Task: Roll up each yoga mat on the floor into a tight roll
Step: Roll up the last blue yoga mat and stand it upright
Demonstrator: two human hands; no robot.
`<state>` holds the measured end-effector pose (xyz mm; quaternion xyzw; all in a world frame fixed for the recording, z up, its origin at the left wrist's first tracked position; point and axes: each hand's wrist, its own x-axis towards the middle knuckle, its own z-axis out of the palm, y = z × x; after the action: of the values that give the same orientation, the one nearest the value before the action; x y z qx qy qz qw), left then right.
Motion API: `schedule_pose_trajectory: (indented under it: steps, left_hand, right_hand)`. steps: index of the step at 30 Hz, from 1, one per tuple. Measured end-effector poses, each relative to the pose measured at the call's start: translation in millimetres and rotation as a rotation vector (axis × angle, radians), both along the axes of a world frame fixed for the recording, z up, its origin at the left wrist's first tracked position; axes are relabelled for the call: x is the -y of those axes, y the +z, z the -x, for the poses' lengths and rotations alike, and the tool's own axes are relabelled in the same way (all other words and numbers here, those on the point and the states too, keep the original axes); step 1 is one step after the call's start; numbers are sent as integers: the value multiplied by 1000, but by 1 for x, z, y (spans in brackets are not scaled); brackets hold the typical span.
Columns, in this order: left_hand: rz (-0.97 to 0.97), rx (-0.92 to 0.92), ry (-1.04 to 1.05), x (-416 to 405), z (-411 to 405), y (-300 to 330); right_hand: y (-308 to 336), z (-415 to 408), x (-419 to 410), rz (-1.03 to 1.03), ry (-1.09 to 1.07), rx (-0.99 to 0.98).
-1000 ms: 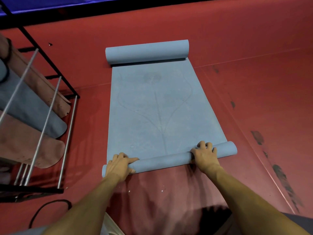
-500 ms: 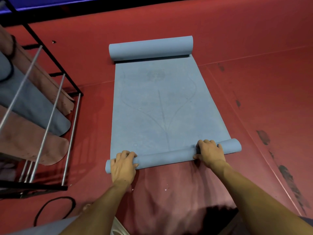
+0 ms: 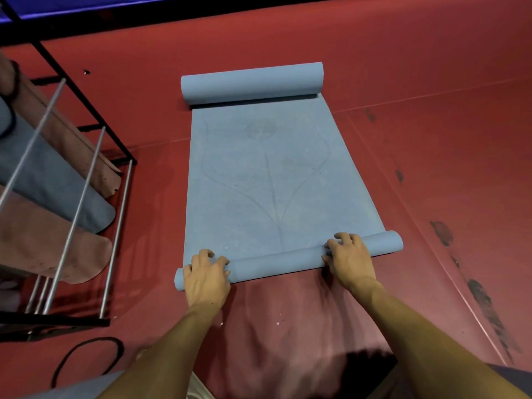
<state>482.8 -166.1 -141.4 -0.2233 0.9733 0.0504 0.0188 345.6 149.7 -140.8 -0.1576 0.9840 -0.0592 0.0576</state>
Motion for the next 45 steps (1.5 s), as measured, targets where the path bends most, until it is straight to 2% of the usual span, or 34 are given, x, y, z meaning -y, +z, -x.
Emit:
schedule_pose_trajectory:
  steps: [9, 13, 19, 25, 30, 36, 41, 45]
  left_hand:
    - [98, 20, -14, -3, 5, 0]
    - [100, -9, -52, -7, 4, 0]
    - [96, 39, -142, -12, -3, -5]
    - [132, 30, -183, 3, 8, -10]
    - [67, -16, -199, 7, 10, -5]
    - [109, 112, -158, 6, 13, -14]
    - [122, 83, -164, 21, 25, -22]
    - [105, 150, -206, 31, 34, -4]
  right_hand:
    - [6, -6, 0, -44, 73, -18]
    - [4, -3, 3, -39, 45, -35]
    - [2, -3, 6, -47, 58, -42]
    - [4, -1, 8, -90, 70, 14]
    - [-4, 5, 9, -154, 94, -11]
    - [-8, 8, 10, -157, 100, -2]
    - [-10, 22, 13, -211, 88, 31]
    - [0, 32, 19, -217, 71, 38]
